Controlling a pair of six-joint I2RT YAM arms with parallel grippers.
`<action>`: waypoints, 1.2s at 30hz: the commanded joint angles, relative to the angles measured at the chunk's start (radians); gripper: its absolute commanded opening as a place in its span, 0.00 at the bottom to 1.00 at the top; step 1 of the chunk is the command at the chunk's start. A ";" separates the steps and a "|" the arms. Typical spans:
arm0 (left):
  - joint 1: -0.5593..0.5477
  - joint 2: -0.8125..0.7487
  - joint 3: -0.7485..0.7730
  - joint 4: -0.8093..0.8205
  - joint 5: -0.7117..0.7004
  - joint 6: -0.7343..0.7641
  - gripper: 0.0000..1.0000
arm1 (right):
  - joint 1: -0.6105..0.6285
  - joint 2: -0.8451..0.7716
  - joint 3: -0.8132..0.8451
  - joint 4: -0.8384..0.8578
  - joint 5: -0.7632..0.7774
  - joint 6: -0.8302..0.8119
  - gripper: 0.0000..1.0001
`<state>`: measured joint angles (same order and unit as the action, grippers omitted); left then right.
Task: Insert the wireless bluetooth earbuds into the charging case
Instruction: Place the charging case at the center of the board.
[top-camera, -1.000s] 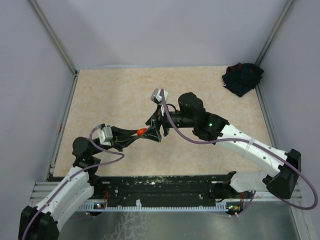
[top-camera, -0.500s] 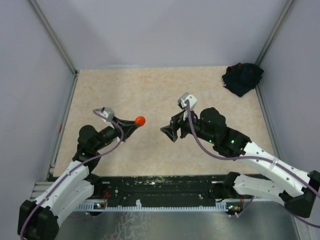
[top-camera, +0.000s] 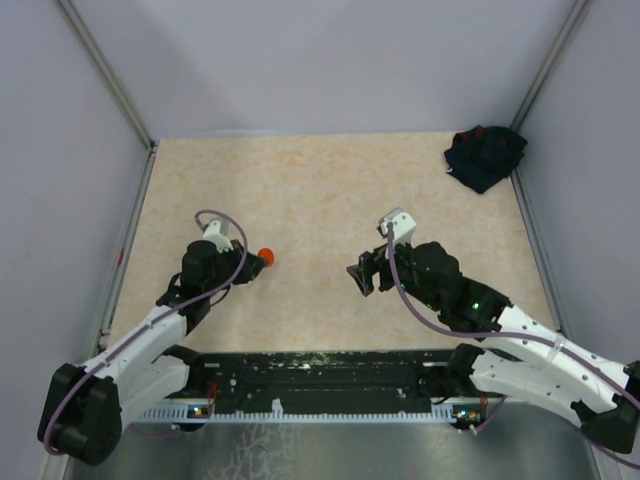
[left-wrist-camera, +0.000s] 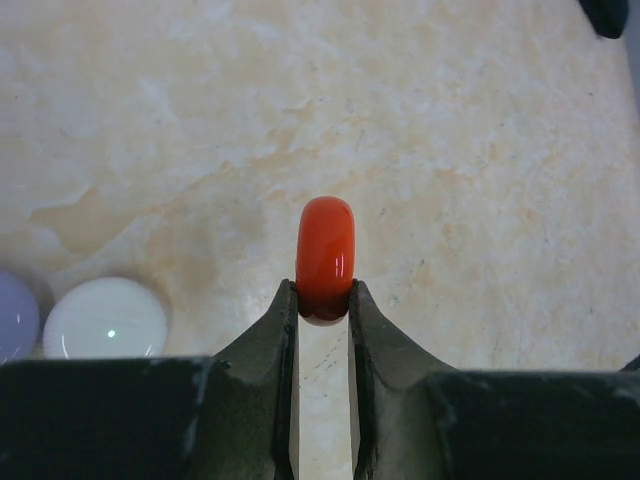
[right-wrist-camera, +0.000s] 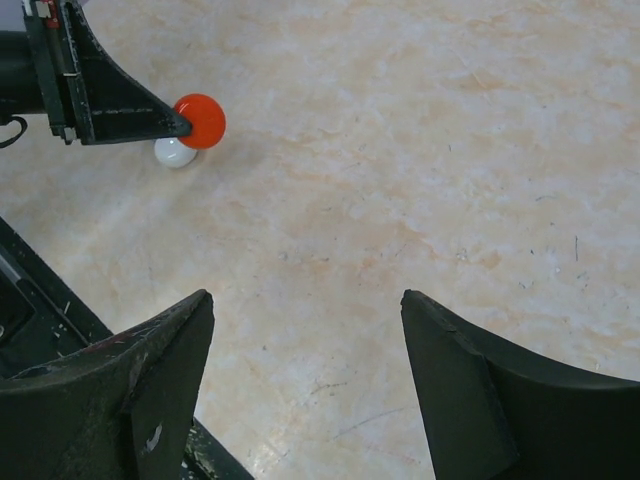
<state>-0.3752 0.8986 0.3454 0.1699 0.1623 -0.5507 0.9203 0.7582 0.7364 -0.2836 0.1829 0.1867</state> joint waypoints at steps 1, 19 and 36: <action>0.001 0.077 0.016 -0.056 -0.084 -0.067 0.00 | -0.003 -0.037 -0.027 0.049 0.011 0.023 0.76; 0.002 0.194 0.041 -0.235 -0.092 -0.141 0.15 | -0.002 -0.072 -0.066 0.040 0.035 0.035 0.76; 0.003 0.146 0.154 -0.430 -0.065 -0.078 0.56 | -0.002 -0.106 -0.013 -0.115 0.156 0.080 0.76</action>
<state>-0.3748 1.0733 0.4248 -0.1806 0.0799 -0.6739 0.9203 0.6750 0.6682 -0.3420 0.2600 0.2546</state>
